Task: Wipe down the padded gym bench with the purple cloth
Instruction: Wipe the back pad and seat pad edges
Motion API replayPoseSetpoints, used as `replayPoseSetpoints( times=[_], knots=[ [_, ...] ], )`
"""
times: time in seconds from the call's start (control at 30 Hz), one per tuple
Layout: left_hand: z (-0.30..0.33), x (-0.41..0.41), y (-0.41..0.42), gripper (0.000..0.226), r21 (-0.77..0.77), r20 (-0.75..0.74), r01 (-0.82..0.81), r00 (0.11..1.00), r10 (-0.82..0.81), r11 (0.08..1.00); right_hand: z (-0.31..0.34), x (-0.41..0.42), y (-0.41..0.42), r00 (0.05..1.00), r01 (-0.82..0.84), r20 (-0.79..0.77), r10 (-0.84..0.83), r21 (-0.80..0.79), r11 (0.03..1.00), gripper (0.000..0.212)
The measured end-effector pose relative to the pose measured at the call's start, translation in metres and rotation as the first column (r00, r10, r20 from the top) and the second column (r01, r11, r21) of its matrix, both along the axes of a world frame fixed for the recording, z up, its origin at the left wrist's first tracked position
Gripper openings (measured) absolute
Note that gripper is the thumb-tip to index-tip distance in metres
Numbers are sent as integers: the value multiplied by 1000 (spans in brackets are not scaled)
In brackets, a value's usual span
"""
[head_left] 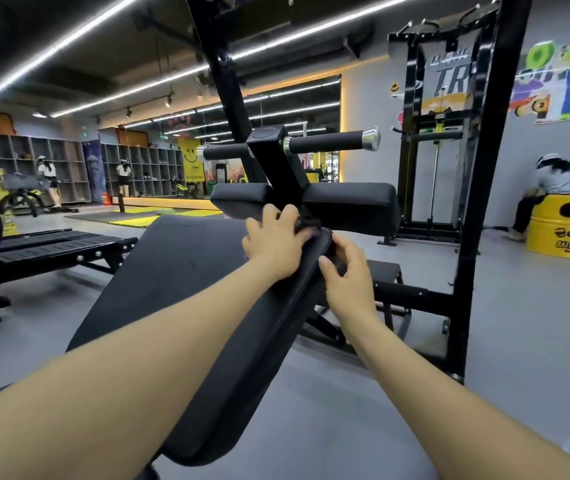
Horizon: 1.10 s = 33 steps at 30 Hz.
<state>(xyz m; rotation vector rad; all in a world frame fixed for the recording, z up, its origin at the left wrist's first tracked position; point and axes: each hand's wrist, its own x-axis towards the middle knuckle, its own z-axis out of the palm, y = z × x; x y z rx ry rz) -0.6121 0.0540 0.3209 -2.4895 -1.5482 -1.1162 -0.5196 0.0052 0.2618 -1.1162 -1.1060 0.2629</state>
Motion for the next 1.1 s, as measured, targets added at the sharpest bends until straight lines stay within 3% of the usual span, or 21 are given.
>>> replayPoseSetpoints(
  times=[0.17,0.33,0.4,0.63,0.83,0.93,1.1],
  knots=[
    [-17,-14,-25,35,94,-106,204,975,-194,974,-3,-4,-1,997,-36,-76,35,-12,999,42],
    [14,-3,19,37,-95,18,-7,1000,8,995,-1,2,-11,995,-89,25,92,-104,991,53],
    [13,3,20,36,-65,22,-67,997,69,996,1,5,-13,992,-118,22,122,-130,984,54],
    [-31,-23,-26,36,79,-47,111,993,-107,991,3,3,-15,990,-133,29,137,-117,984,54],
    [5,-4,13,37,-45,38,-34,999,35,998,3,1,-14,993,-102,44,110,-161,982,56],
    [-1,-4,11,36,26,18,-60,998,59,998,6,0,-9,996,-65,44,73,-162,985,53],
    [-49,-46,-25,35,112,-34,35,999,-32,993,5,-7,-3,1000,-11,19,13,-112,994,44]
  ],
)
